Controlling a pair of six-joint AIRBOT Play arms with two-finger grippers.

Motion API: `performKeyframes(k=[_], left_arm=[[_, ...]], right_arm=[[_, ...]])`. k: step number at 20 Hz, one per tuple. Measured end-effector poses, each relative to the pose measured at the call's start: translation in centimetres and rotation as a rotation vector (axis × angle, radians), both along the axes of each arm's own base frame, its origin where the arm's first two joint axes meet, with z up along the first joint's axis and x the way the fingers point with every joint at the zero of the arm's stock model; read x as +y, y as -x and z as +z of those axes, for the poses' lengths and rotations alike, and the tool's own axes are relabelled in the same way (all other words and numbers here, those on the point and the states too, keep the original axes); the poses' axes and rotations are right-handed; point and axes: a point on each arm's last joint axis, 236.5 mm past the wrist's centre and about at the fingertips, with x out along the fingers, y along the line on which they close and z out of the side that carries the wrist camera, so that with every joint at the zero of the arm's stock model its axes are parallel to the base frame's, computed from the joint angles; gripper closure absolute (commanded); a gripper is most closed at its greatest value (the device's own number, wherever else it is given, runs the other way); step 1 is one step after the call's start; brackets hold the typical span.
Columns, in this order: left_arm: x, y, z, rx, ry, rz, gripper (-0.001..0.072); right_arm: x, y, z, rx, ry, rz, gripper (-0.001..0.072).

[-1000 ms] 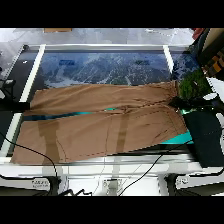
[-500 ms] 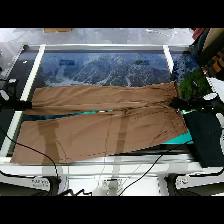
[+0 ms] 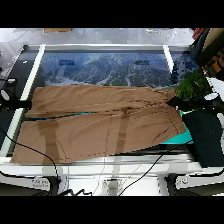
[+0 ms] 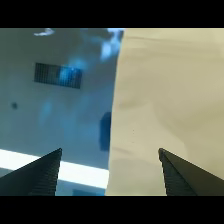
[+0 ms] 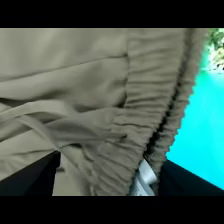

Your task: Fold the clothes and pants, and hang the long-sleeved shirts on hangers.

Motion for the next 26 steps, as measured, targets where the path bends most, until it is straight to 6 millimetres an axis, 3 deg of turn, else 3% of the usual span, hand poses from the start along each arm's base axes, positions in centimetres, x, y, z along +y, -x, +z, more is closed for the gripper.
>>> performKeyframes(k=[3,5,6,7,9,10,13,15,18,20,22,26], left_arm=[[0.7,-0.1,3.8,-0.057,-0.057,0.004,0.0022],[1.0,-0.1,7.3,-0.117,-0.1,0.006,0.0105],[1.0,0.0,9.3,-0.153,-0.119,0.006,0.0201],[0.7,0.1,11.1,-0.187,-0.131,0.006,0.0331],[-0.5,0.6,14.9,-0.262,-0.128,0.006,0.0656],[-1.3,0.9,16.8,-0.3,-0.121,0.004,0.0694],[-4.1,2.0,21.5,-0.404,-0.087,-0.01,0.0694],[-5.7,2.8,23.9,-0.457,-0.066,-0.023,0.0694],[-7.2,4.0,26.0,-0.498,-0.046,-0.035,0.0694],[-7.8,4.4,26.5,-0.506,-0.036,-0.039,0.0694],[-8.2,4.5,26.7,-0.513,-0.02,-0.042,0.0694],[-8.7,4.3,26.5,-0.514,0.009,-0.045,0.0694]], right_arm=[[-0.1,0.4,1.5,0.008,0.024,0.03,0.0096],[-0.9,1.2,2.9,0.031,0.074,0.046,0.0097],[-1.6,1.7,3.8,0.045,0.113,0.042,0.0141],[-2.6,2.5,4.7,0.064,0.16,0.033,0.027],[-4.2,4.0,6.4,0.091,0.249,0.013,0.0375],[-5.0,5.0,7.2,0.11,0.293,0.008,0.0434],[-6.3,8.6,8.7,0.18,0.346,-0.022,0.0464],[-7.3,12.2,8.6,0.251,0.35,-0.055,0.0495],[-6.9,17.5,7.7,0.299,0.272,-0.084,0.0495],[-5.8,19.8,7.0,0.265,0.177,-0.133,0.0486],[-4.1,20.6,6.4,0.197,0.055,-0.207,0.0238],[-2.4,21.6,3.4,0.173,-0.099,-0.362,0.0236]])
